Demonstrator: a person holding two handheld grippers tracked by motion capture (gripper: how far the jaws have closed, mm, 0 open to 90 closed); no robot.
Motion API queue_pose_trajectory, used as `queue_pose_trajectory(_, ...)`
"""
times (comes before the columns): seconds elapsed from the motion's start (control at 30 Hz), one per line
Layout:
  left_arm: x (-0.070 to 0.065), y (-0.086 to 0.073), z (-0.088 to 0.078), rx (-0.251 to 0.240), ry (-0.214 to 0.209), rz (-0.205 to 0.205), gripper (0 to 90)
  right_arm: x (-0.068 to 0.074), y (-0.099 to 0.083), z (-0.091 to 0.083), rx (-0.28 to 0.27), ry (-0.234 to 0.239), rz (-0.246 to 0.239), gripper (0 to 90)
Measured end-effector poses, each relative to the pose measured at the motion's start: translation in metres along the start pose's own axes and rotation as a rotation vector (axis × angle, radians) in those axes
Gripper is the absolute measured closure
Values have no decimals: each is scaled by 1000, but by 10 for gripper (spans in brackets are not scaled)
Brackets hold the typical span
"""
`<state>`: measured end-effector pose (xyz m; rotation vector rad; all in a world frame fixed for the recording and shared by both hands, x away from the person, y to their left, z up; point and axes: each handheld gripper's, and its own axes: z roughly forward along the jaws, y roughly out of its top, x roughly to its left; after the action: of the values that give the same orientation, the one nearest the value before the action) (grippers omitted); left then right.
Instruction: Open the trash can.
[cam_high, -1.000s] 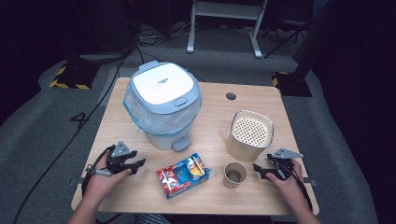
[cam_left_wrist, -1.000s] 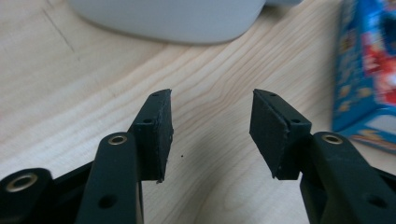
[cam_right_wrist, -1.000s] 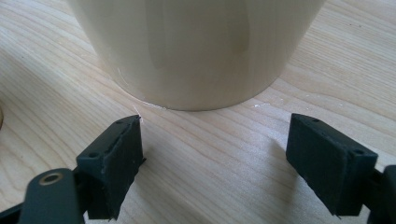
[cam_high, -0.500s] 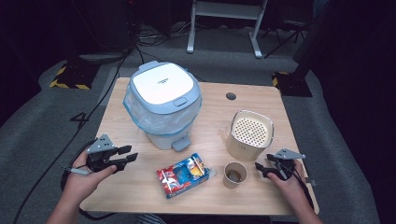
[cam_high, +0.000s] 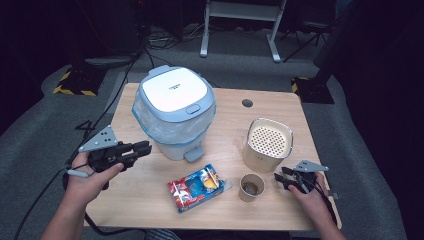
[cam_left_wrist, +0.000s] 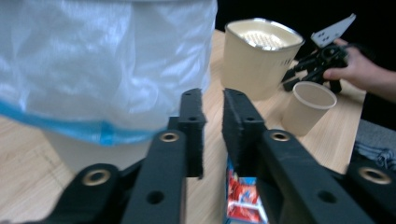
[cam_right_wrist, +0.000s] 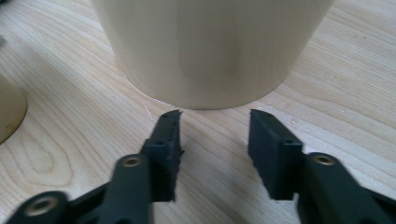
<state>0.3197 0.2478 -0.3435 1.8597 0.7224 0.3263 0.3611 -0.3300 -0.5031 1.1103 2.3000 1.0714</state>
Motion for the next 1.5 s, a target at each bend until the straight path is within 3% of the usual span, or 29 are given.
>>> queue_pose_trajectory(0.17, 0, 15, 4, -25, -7, -3, 889, -1, -1, -2, -6, 11, -14, 678)
queue_pose_trajectory(0.3, 0, 24, 7, -42, -6, 9, 899, 2, -1, -2, -6, 24, -43, 831)
queue_pose_trajectory(0.4, -1, 34, 10, -47, -11, 6, 900, 4, -1, -2, -7, 28, -68, 893)
queue_pose_trajectory(0.47, -2, 43, 14, -47, -14, 12, 900, 5, -1, -1, -8, 19, -85, 900)
queue_pose_trajectory(0.63, -5, 60, 23, -52, -24, 29, 900, -1, -1, -1, -4, 59, -36, 900)
queue_pose_trajectory(0.97, -6, 95, 45, -68, 9, 54, 900, -3, -1, -1, -2, 72, -11, 900)
queue_pose_trajectory(1.3, -1, 107, 80, -79, 27, 60, 900, 0, -1, -1, -3, 57, -15, 881)
queue_pose_trajectory(1.5, 0, 110, 104, -26, 54, 69, 900, 0, -1, -1, -4, 60, -22, 870)
